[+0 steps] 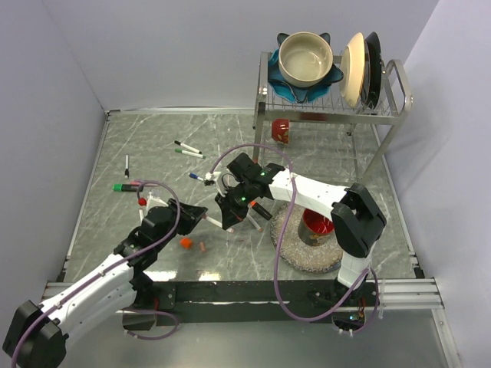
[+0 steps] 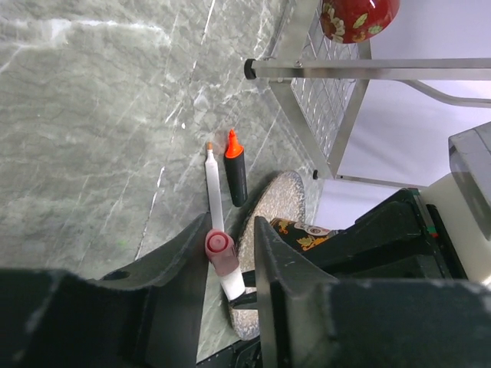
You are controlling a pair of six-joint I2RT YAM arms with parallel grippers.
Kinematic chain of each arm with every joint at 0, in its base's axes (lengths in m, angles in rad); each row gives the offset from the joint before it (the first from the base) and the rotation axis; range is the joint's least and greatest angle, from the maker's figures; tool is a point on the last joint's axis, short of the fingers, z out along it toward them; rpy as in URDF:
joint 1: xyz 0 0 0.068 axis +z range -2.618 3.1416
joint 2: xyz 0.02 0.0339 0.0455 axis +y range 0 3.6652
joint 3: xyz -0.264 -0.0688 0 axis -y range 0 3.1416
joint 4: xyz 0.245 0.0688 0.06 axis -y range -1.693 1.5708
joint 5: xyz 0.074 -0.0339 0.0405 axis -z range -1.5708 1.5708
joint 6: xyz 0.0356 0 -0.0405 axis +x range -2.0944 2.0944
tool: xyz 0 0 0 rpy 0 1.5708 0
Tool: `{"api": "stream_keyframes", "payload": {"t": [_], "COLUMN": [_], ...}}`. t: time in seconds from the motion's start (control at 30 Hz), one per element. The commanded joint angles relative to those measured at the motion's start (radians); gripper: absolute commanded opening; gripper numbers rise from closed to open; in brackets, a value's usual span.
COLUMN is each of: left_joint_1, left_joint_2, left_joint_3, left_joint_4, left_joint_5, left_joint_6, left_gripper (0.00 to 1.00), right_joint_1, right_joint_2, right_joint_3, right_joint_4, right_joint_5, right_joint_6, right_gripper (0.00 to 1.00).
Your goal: Open the pen caps
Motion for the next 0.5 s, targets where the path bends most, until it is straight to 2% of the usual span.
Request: {"api": "stream_keyframes", "payload": {"t": [0.0, 0.07, 0.1, 0.17, 0.27, 0.4, 0.47], "left_joint_1": [-0.013, -0.016, -0.016, -0.018, -0.019, -0.036, -0.058], "left_joint_2": [0.012, 0.012, 0.012, 0.012, 0.009, 0.032, 0.055], "left_joint_3": [0.028, 0.030, 0.028, 0.030, 0.021, 0.004, 0.018], "left_joint_4": [0.062, 0.063, 0.063, 0.065, 0.094, 0.206, 0.227], "left_joint_5": [-0.012, -0.015, -0.019, -0.018, -0.004, 0.054, 0.059], "left_joint_6": [-0.004, -0.004, -0.004, -0.007, -0.009, 0.007, 0.020], "left_gripper": [0.30, 0.23, 0.13, 0.01, 0.01, 0.01, 0.01], "right_joint_1": [-0.002, 0.000, 0.000, 0.000, 0.000, 0.000, 0.000], "right_joint_2": [-0.045, -0.042, -0.040, -0.037, -0.037, -0.037, -0.037], "right_joint_3": [-0.004, -0.003, -0.001, 0.000, 0.002, 0.005, 0.007], "right_joint_4": [0.011, 0.010, 0.007, 0.001, -0.012, -0.019, -0.021], "right_joint_5": [-0.022, -0.023, -0.025, -0.032, -0.075, -0.106, -0.114], "right_joint_6": [-0.007, -0.009, -0.010, -0.019, -0.043, -0.058, -0.061], "right_gripper": [0.00, 0.00, 0.00, 0.00, 0.00, 0.27, 0.32]}}
